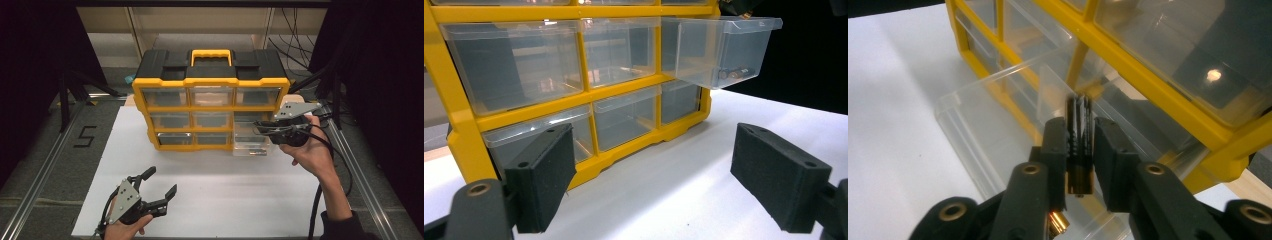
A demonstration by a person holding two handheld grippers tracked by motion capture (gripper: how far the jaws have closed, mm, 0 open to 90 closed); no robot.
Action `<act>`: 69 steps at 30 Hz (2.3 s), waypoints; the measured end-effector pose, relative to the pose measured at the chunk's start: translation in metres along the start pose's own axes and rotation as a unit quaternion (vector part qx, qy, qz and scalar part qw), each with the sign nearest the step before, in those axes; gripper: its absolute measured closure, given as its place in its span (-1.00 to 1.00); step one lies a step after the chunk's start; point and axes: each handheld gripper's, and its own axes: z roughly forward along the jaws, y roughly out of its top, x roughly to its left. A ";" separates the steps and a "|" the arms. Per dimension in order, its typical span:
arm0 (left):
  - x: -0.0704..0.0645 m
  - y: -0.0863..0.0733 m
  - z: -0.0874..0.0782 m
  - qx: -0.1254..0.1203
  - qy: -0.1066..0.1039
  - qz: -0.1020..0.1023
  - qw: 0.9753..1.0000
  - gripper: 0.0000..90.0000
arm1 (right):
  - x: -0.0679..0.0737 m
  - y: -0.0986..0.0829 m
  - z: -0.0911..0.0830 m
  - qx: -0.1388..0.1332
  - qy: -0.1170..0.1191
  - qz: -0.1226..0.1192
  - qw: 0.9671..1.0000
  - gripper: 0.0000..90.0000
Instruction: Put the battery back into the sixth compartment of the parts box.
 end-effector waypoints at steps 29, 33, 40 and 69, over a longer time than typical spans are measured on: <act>0.000 0.000 0.000 0.001 0.001 -0.001 1.000 -0.61 | 0.024 0.006 -0.011 -0.073 0.017 0.053 0.996 -0.15; 0.000 0.000 0.000 0.002 0.001 0.000 1.000 -0.61 | 0.029 0.001 -0.009 -0.079 0.020 0.058 0.995 -0.20; 0.000 0.000 0.000 0.002 0.001 0.000 1.000 -0.61 | 0.038 -0.007 -0.008 -0.089 0.019 0.064 0.994 -0.25; 0.000 0.000 0.000 0.002 -0.002 0.001 1.000 -0.61 | 0.068 -0.031 -0.009 -0.127 0.027 0.071 0.989 -0.42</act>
